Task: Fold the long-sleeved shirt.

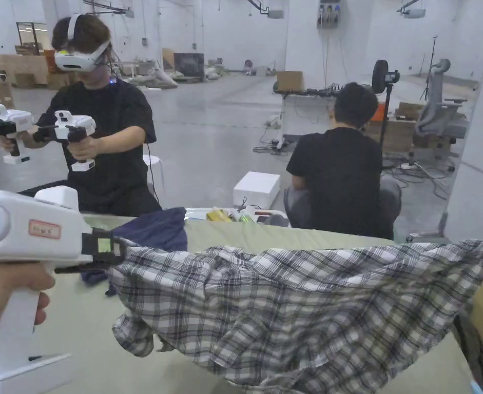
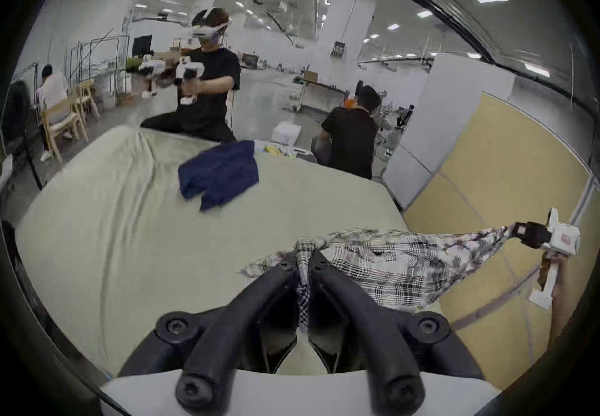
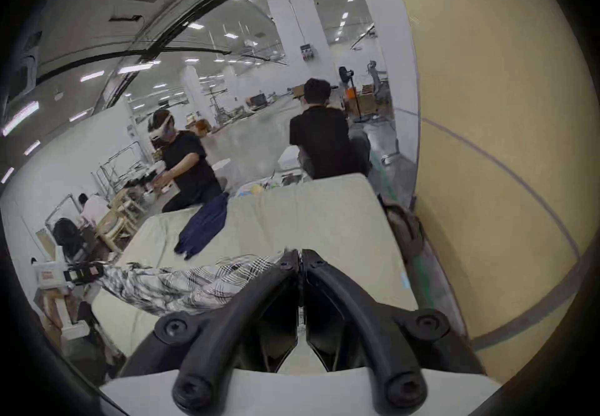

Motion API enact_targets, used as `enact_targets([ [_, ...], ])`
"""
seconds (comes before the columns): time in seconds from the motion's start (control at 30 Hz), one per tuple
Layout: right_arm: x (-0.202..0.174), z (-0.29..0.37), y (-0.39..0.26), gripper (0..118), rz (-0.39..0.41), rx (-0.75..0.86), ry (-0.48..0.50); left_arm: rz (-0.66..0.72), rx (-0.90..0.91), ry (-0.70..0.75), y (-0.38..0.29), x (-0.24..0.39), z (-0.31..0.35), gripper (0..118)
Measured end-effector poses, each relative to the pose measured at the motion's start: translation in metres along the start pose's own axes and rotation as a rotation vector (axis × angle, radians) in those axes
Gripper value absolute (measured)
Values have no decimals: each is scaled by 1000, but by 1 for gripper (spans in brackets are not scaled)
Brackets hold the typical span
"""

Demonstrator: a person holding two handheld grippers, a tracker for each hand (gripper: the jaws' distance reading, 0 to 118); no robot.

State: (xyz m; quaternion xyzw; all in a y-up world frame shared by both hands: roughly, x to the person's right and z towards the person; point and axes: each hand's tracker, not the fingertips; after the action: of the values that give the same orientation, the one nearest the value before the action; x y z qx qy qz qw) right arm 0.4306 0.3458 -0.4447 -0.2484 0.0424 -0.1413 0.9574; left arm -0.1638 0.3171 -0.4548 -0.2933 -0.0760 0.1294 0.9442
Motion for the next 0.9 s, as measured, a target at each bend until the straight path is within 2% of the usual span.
enact_targets([
  [0.1, 7, 45, -60, 0, -12, -35, 45, -3, -20, 7, -71, -7, 41, 0],
  [0.2, 19, 69, -138, 0, -29, -113, 45, 24, -112, 41, -149, -17, 61, 0],
  [0.23, 24, 72, -162, 0, -38, -137, 19, 49, -151, 41, -174, -20, 64, 0],
  [0.33, 43, 75, -250, 0, -161, -253, -28, 56, -274, 102, -256, -23, 67, 0],
  [0.37, 47, 73, -278, 0, -173, -299, -34, 40, -322, 110, -282, -24, 67, 0],
  [0.43, 53, 67, -324, 0, -176, -382, -115, 42, -386, 155, -320, -37, 54, 0],
  [0.5, 67, 52, -360, 0, -128, -464, -160, 37, -417, 192, -346, -40, 44, 1],
  [0.53, 70, 50, -371, 0, -122, -486, -196, 38, -417, 199, -352, -41, 41, 7],
  [0.6, 72, 56, -379, 2, -105, -485, -210, 63, -416, 201, -354, -41, 43, 29],
  [0.63, 71, 63, -376, 5, -112, -476, -204, 65, -424, 206, -348, -38, 45, 36],
  [0.67, 69, 74, -369, 5, -114, -441, -190, 69, -361, 213, -341, -36, 55, 36],
  [0.7, 62, 85, -357, 29, -87, -395, -189, 50, -304, 216, -332, -31, 63, 69],
  [0.73, 55, 94, -346, 54, -41, -348, -195, 38, -264, 197, -323, -26, 70, 86],
  [0.77, 41, 106, -331, 76, -4, -292, -181, 33, -225, 164, -311, -18, 77, 93],
  [0.8, 30, 113, -319, 82, 14, -247, -163, 25, -194, 126, -295, -7, 83, 93],
  [0.9, -13, 113, -294, 82, -22, -174, 14, -42, -153, 32, -274, 33, 73, 92],
])
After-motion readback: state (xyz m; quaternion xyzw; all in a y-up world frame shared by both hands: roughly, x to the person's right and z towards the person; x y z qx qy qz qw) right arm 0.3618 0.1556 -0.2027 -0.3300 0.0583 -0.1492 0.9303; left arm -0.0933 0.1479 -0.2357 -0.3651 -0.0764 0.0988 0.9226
